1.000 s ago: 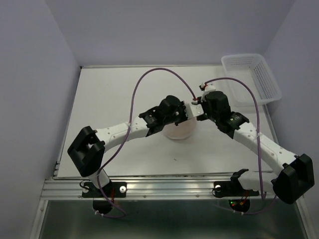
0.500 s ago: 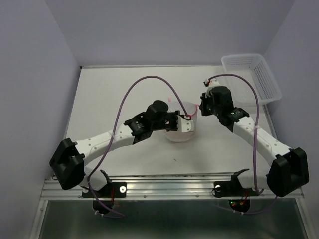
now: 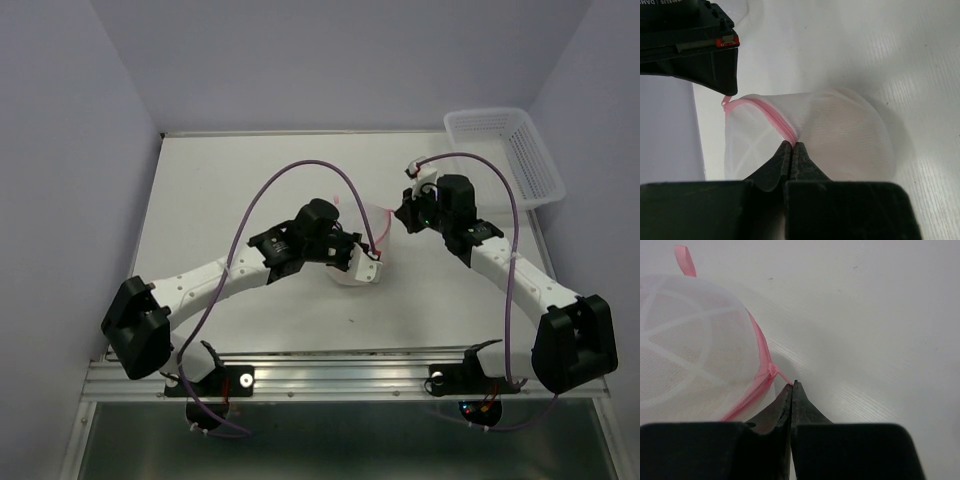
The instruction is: Unzip the laundry bag and remove the bra
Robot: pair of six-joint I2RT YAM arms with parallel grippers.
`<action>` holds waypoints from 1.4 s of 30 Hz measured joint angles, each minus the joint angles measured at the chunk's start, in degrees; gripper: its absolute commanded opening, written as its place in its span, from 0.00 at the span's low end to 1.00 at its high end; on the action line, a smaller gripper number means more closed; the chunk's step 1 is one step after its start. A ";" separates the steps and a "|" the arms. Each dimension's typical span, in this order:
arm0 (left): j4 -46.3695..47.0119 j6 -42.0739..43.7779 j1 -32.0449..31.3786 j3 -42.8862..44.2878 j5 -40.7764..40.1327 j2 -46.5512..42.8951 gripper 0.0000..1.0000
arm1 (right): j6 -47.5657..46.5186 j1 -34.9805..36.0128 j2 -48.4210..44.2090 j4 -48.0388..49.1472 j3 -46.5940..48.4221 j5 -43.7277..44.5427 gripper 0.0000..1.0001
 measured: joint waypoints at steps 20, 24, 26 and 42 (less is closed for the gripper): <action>3.58 -5.84 5.16 0.09 -1.75 4.50 0.21 | 2.99 -0.26 0.72 2.47 -0.33 3.82 0.01; 6.93 -12.35 5.16 -0.70 -1.73 5.99 0.48 | 4.98 -0.07 0.74 3.04 -2.64 4.04 0.02; 8.22 -15.13 5.16 -1.70 -1.92 5.92 0.79 | 5.57 0.26 0.85 2.99 -3.30 4.28 0.11; 24.61 -48.11 5.20 -17.64 -20.94 -21.44 0.99 | 9.53 1.68 -6.71 -3.26 -2.47 8.02 1.00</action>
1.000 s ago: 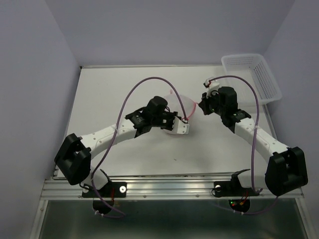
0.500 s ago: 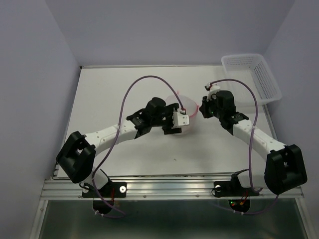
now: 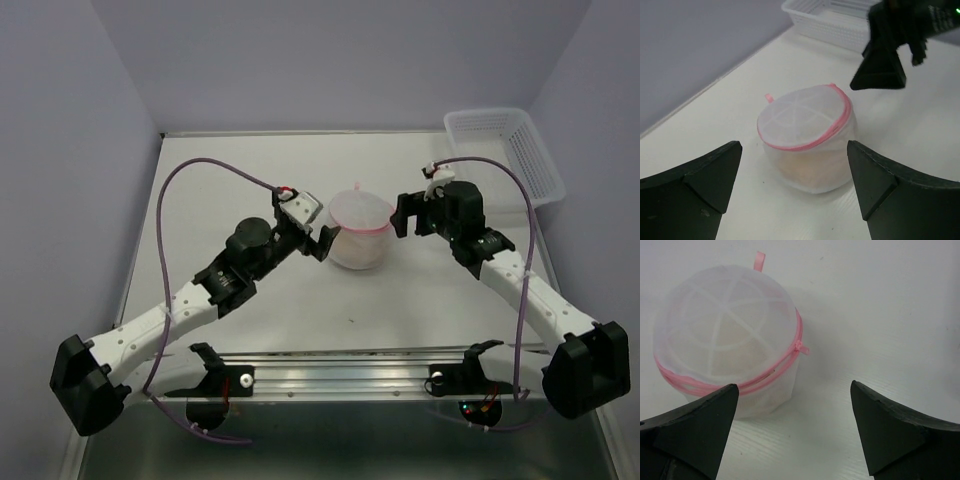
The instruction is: Unzip the laundry bag and remove the bra
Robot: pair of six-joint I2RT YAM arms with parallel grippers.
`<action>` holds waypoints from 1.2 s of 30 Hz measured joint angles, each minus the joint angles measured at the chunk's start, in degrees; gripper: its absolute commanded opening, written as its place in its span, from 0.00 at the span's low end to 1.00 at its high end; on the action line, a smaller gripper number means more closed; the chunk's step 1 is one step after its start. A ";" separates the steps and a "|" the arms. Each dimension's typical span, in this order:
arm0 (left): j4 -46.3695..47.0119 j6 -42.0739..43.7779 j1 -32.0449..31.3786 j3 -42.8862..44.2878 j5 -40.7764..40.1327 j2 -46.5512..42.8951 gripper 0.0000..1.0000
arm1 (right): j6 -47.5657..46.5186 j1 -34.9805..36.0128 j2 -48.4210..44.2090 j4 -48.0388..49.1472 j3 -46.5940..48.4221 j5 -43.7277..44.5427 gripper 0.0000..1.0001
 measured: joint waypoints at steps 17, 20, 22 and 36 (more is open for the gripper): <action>-22.45 -50.58 22.34 -0.46 -22.18 4.52 0.99 | -14.60 25.66 23.41 -9.90 31.06 18.43 1.00; -23.69 -53.57 26.62 -2.73 -22.25 0.85 0.99 | -15.80 26.64 29.09 -12.33 33.33 22.58 0.99; -24.30 -54.84 28.59 -4.24 -22.95 -2.08 0.99 | -16.26 26.53 31.91 -14.25 34.45 25.09 0.95; -24.87 -55.58 28.89 -6.23 -23.80 -7.74 0.99 | -15.89 26.53 34.56 -18.08 37.35 29.38 0.32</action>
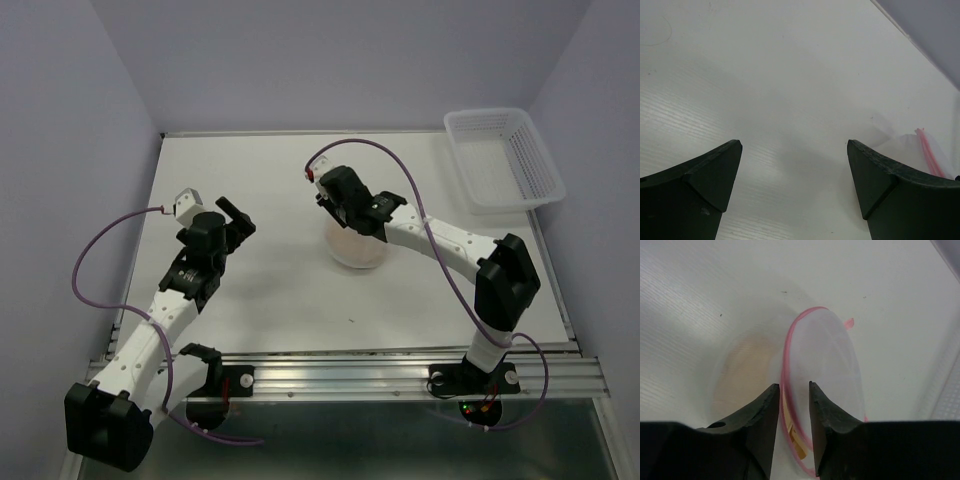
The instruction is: Unzip the laundry bag and remove the bra
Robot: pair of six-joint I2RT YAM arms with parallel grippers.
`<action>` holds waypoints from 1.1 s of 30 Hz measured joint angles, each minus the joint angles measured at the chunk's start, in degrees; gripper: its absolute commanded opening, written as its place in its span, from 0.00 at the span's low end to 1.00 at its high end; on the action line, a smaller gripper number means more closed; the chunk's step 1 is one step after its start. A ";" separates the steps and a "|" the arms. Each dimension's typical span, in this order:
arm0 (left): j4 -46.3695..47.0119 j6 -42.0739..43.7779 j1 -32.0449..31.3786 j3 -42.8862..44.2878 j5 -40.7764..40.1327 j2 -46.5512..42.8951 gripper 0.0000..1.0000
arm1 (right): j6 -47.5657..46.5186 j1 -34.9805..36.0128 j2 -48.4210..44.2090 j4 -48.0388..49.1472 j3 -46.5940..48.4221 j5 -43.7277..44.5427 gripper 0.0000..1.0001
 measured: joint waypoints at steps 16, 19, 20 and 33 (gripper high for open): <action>1.05 1.27 0.02 -1.03 3.13 -0.17 0.99 | 2.40 0.02 0.00 -1.27 2.19 -1.53 0.11; 4.13 2.34 0.09 -1.05 7.78 0.63 0.99 | 2.25 0.02 0.00 -1.25 2.21 0.42 0.15; 5.51 2.58 0.11 -1.07 10.12 1.03 0.99 | 2.25 0.02 0.00 -1.27 2.23 0.87 0.23; 15.82 3.76 -5.97 -0.63 25.11 14.80 0.99 | 0.74 -8.59 0.00 -1.11 2.21 -6.86 0.64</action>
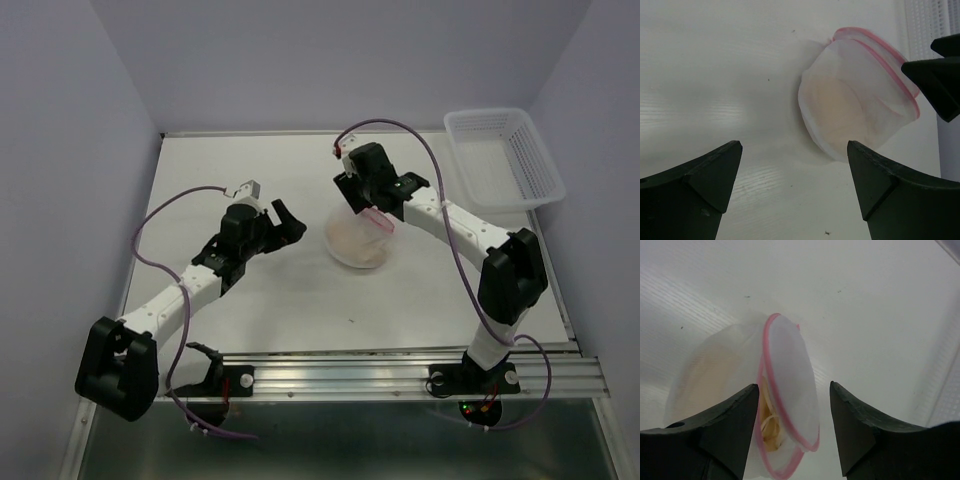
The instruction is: Unzip the laundry bag and remove the bra
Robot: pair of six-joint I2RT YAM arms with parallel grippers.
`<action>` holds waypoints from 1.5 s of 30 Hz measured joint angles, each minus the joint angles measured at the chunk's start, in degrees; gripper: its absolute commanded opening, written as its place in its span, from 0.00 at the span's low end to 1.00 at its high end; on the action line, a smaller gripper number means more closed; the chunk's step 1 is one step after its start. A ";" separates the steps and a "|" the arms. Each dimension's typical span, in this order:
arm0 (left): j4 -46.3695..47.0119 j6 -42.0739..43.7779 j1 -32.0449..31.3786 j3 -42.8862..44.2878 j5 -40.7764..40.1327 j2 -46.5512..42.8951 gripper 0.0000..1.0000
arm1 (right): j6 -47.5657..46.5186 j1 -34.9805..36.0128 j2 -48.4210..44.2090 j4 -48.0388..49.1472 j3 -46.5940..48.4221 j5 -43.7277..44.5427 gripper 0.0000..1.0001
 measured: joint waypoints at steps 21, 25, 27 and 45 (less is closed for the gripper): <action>0.96 4.07 -10.60 18.01 2.58 15.34 0.99 | 3.02 -6.80 0.92 0.46 -4.70 -9.25 0.73; 0.87 4.52 -12.76 21.97 3.28 19.61 0.99 | 4.79 -6.82 0.83 0.37 -7.02 -11.45 0.76; 0.79 4.70 -13.73 23.26 3.43 21.73 0.99 | 6.12 -6.82 0.83 0.17 -7.45 -12.22 0.75; -2.23 4.02 -15.93 24.68 2.84 26.99 0.99 | 18.67 -12.70 0.83 0.17 -10.40 -4.39 0.01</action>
